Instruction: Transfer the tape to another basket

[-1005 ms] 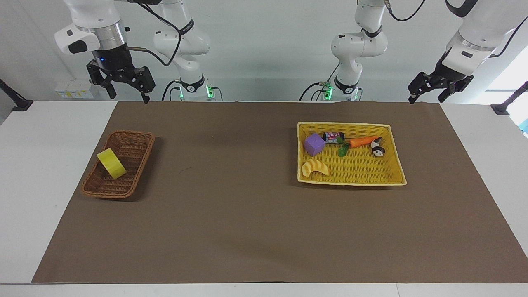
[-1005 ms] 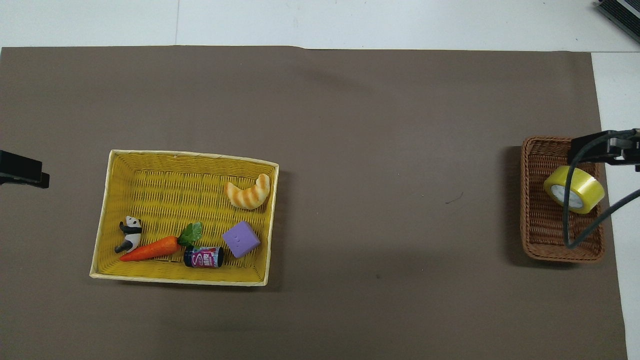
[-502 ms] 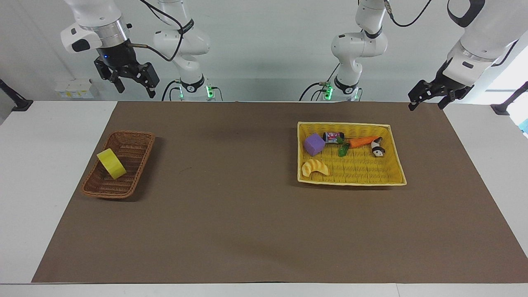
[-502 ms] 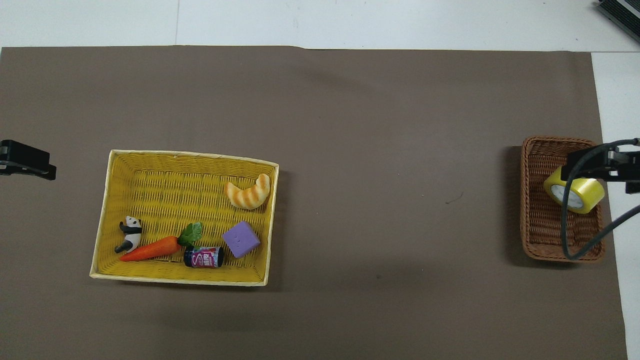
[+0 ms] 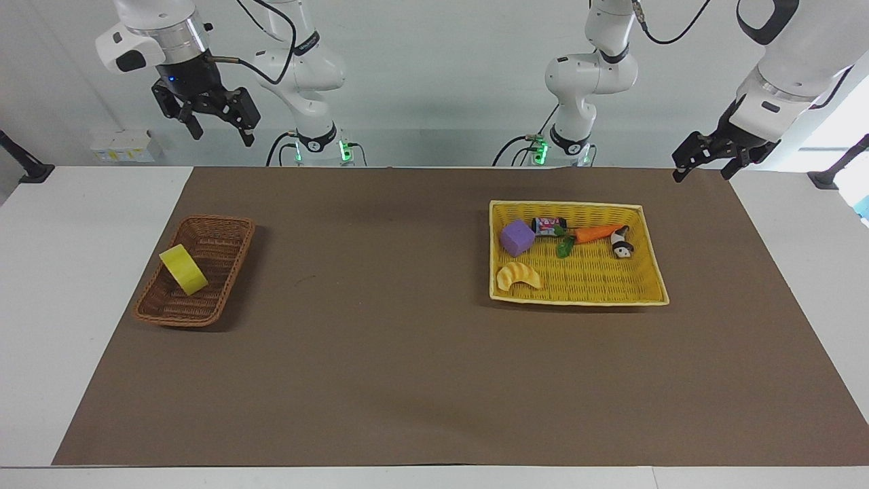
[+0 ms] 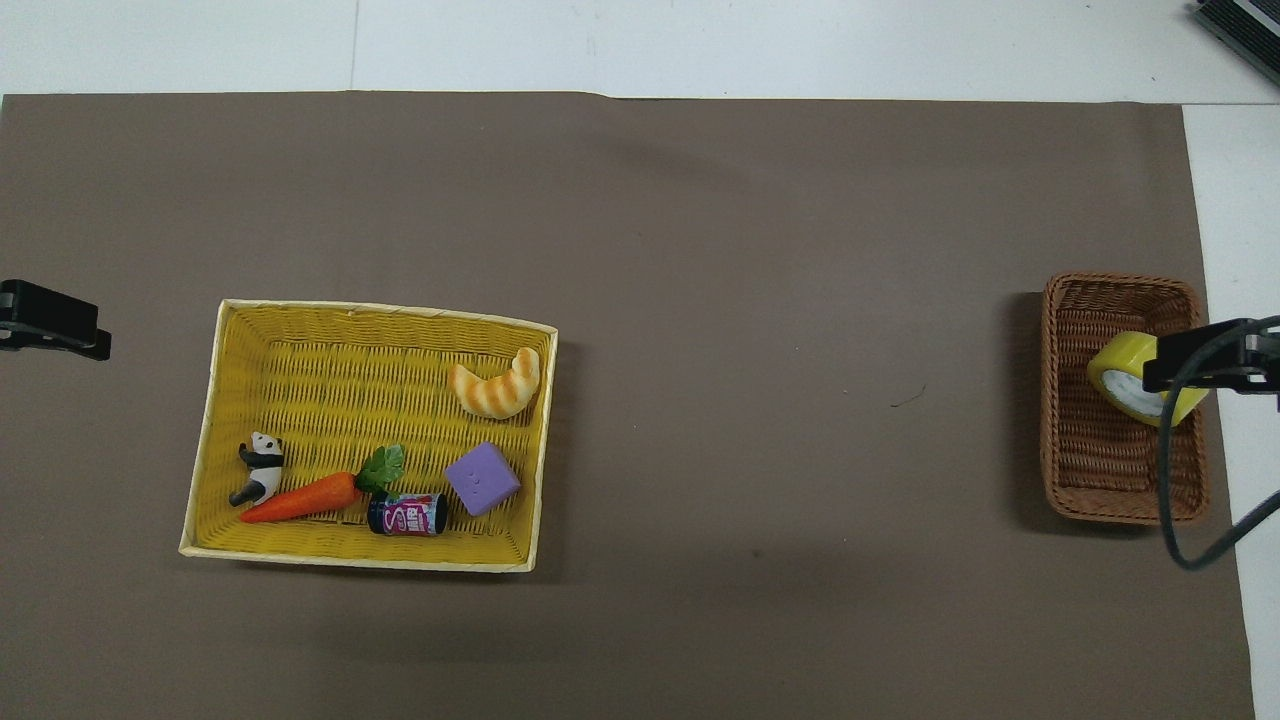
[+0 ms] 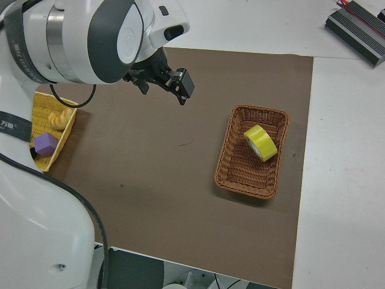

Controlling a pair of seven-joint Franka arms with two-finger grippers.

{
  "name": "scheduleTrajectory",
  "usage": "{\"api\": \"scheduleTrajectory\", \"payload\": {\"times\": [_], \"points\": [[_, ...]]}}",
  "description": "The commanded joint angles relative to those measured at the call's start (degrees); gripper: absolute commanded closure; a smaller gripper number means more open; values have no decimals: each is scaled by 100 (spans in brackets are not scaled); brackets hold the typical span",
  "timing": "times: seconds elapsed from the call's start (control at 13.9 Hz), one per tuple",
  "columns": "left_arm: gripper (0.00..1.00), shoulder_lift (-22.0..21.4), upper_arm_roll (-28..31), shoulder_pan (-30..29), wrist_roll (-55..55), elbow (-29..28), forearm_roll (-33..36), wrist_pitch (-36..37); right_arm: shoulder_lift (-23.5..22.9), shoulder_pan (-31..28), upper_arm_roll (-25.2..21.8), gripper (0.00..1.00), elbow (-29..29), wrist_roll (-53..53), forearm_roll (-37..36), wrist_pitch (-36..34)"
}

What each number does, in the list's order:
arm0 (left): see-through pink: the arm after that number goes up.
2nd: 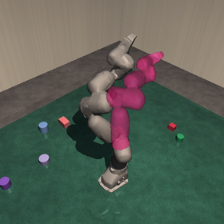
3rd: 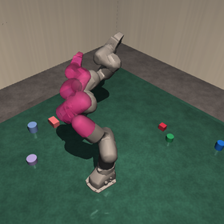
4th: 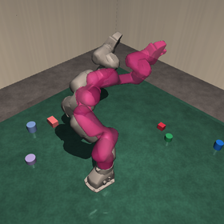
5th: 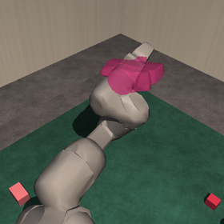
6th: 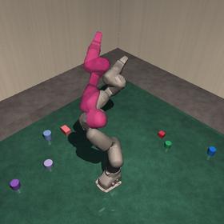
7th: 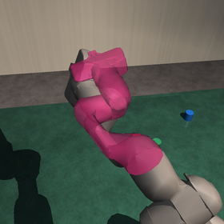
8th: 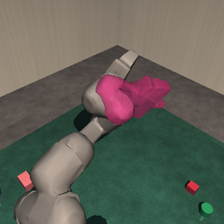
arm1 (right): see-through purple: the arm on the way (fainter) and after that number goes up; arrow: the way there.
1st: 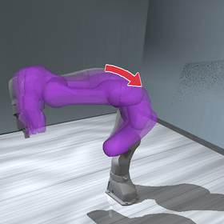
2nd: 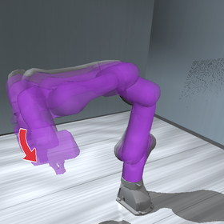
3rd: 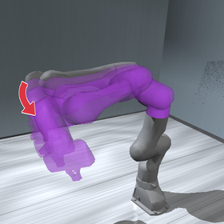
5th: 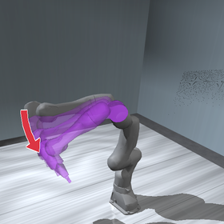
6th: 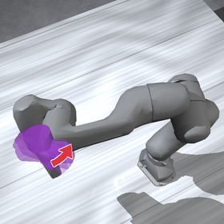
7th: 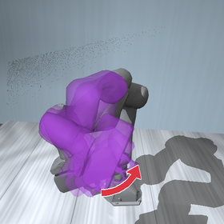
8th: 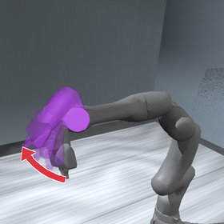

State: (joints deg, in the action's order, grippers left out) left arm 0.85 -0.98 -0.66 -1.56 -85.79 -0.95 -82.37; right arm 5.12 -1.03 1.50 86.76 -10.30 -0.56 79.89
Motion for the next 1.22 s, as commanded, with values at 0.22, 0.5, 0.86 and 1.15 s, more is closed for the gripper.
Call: {"api": "scheduleTrajectory", "payload": {"times": [0.22, 0.5, 0.86, 1.15], "points": [[0, -59, -7, -48, 24, -43, -72, 19, 191, -38, 8, 0, 228, 256, -173, 36], [0, -85, -7, -48, 50, -70, -72, 10, 191, -56, -18, 0, 237, 282, 20, -25], [0, -85, -7, -48, 51, -70, -72, -7, 209, -56, -53, 0, 298, 440, 21, 18], [0, -85, -7, -48, 59, -79, -72, -7, 244, -108, -71, 0, 351, 660, 12, 27]]}}
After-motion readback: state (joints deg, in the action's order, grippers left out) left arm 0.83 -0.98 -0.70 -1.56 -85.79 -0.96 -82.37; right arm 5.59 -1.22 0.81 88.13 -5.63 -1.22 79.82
